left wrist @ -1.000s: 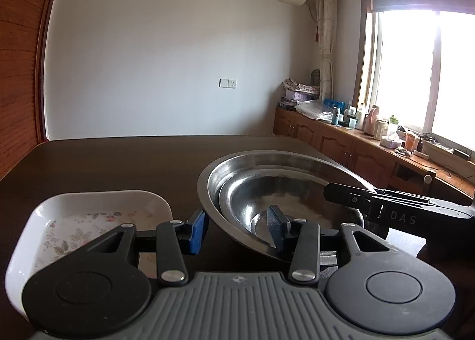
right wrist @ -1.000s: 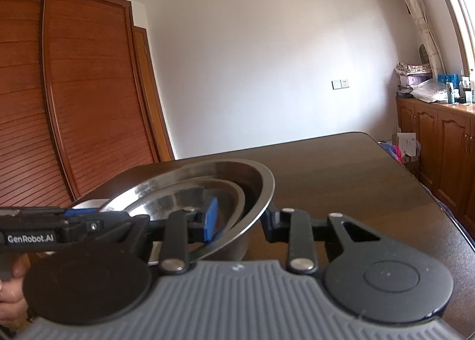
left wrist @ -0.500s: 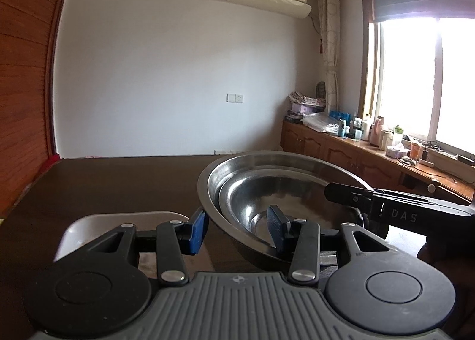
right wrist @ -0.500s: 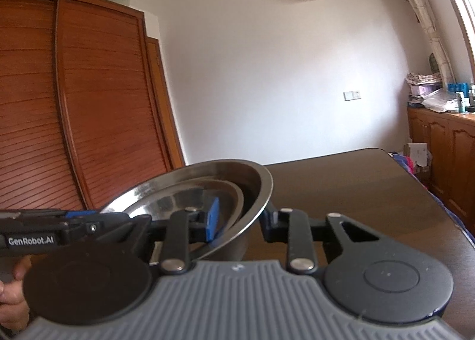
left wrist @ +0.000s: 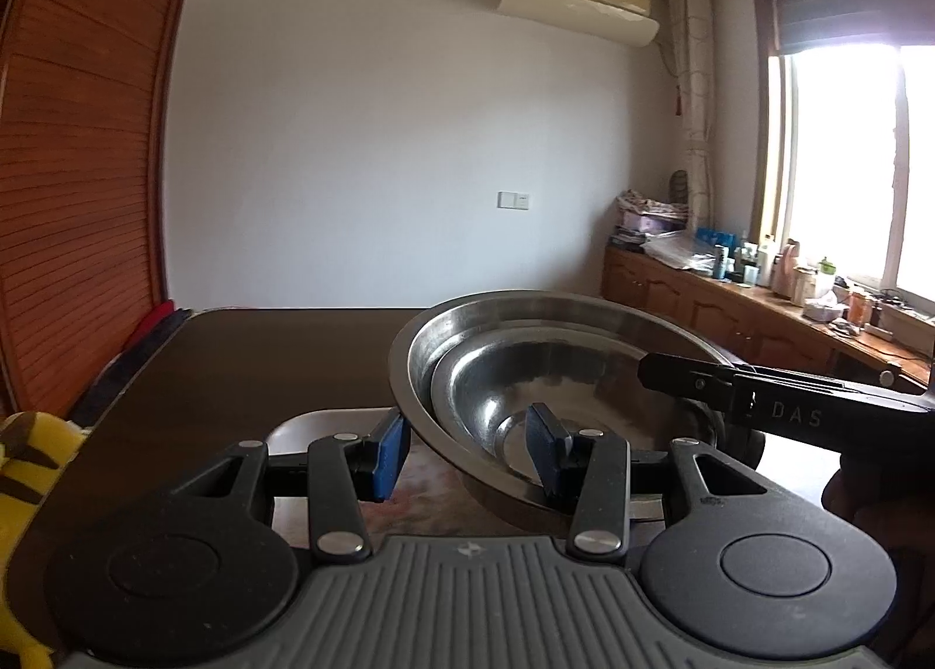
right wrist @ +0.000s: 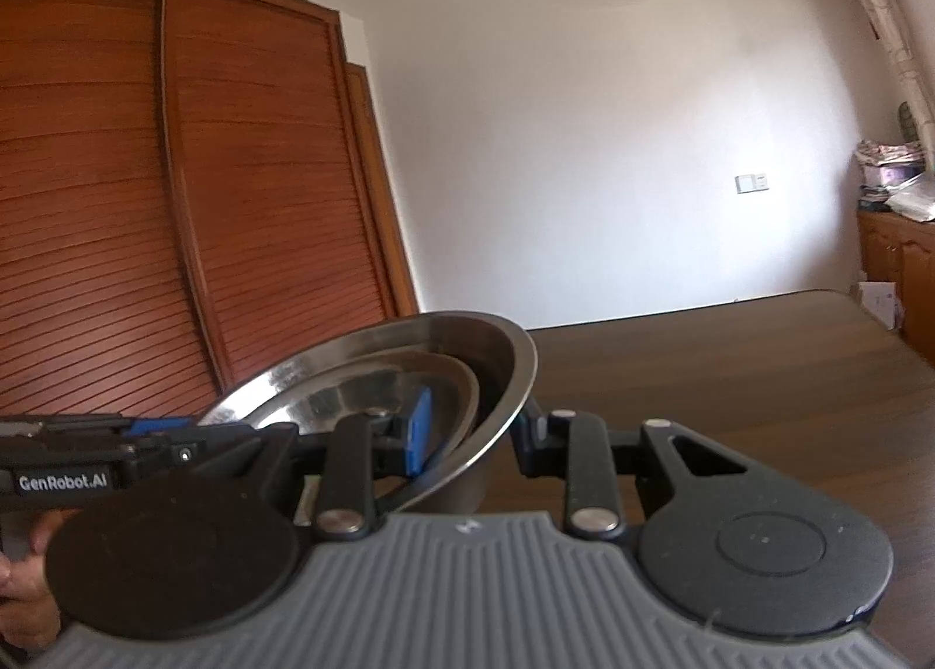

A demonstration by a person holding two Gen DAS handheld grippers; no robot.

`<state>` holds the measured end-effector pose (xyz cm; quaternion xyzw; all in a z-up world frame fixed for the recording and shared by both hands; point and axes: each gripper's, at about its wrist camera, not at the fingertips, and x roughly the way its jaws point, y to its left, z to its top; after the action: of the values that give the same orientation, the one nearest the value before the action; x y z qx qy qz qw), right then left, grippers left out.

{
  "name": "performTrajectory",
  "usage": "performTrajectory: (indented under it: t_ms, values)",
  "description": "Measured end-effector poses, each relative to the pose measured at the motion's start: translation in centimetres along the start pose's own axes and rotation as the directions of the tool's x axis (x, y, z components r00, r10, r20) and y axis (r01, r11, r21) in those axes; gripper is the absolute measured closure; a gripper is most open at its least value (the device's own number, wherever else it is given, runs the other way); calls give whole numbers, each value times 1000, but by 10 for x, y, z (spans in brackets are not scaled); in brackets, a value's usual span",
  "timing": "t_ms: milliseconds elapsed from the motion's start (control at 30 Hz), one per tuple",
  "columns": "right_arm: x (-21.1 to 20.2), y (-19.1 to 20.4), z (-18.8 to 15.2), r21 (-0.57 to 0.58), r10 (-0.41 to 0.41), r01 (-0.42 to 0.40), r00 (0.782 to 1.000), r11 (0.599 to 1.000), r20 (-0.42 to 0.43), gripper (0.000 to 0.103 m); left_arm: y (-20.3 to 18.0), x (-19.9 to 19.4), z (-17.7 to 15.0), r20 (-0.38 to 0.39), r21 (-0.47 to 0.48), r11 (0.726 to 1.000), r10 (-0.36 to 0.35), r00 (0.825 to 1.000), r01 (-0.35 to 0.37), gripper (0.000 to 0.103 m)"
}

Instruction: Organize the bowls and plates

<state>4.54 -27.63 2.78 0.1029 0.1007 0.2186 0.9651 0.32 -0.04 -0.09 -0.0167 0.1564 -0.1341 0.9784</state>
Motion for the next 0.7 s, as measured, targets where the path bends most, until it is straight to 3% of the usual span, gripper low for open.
performTrajectory:
  t_ms: [333,700]
  values:
    - [11,21,-4,-20,65,-66,997,998,-37,72,26,-10,3,0,-16,997,76,997,-76,32]
    - [15,27,-7,-41,65,-68,995,997,-71,72,32,-6,-2,-12,-44,994,100,995,-100,32]
